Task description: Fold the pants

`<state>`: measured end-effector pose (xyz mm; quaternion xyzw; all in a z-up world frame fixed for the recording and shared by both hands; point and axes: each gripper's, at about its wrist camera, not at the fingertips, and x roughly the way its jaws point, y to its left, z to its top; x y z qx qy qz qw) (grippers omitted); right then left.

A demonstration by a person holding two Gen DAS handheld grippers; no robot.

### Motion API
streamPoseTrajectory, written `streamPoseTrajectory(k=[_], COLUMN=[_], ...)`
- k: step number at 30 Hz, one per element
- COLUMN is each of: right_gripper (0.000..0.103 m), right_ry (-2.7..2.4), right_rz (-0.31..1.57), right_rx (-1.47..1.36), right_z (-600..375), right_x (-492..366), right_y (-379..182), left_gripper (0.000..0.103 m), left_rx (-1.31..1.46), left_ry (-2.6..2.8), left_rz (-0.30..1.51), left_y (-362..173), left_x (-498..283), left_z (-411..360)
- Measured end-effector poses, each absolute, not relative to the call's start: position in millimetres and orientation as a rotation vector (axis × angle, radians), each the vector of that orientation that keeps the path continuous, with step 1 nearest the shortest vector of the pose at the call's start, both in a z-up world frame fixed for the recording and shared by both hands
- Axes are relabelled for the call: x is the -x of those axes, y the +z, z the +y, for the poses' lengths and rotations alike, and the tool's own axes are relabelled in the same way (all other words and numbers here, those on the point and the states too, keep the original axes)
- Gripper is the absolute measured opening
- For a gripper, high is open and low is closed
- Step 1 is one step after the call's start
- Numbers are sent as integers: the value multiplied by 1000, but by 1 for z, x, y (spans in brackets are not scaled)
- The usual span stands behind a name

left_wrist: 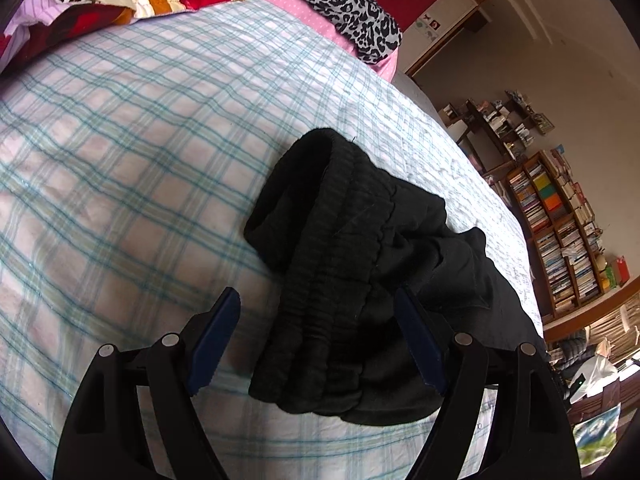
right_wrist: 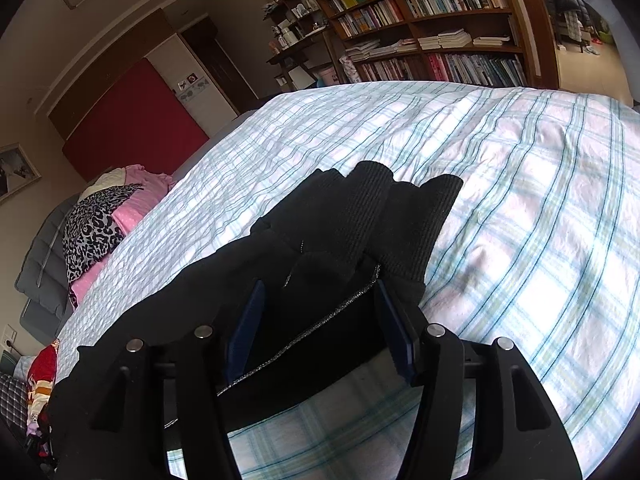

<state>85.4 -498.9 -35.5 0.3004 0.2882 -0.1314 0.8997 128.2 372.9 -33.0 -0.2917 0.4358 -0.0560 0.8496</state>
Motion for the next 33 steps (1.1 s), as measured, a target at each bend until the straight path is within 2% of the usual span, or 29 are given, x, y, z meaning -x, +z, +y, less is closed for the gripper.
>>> streamPoseTrajectory(k=[6, 10, 23, 24, 25, 27, 33], right_gripper=[59, 66, 66, 66, 66, 66, 66], right_ry=[-280, -288, -289, -267, -243, -193, -49], right_rz=[598, 582, 508, 503, 501, 503, 534], right_rx=[-605, -557, -201, -180, -162, -132, -81], right_z=[-494, -482, -390, -379, -369, -346, -280], right_x=[-82, -70, -57, -58, -60, -68, -97], right_y=[-31, -23, 18, 22, 24, 28, 28], left_gripper=[79, 79, 82, 77, 62, 44, 37], left_rx=[617, 631, 757, 759, 757, 783, 811], left_ry=[-171, -177, -232, -225, -210, -217, -228], left_rz=[940, 933, 852, 841, 830, 814, 748], left_y=[-39, -39, -46, -45, -44, -47, -40], left_x=[-107, -89, -83, -85, -84, -85, -83], left_z=[371, 371, 358, 359, 360, 361, 372])
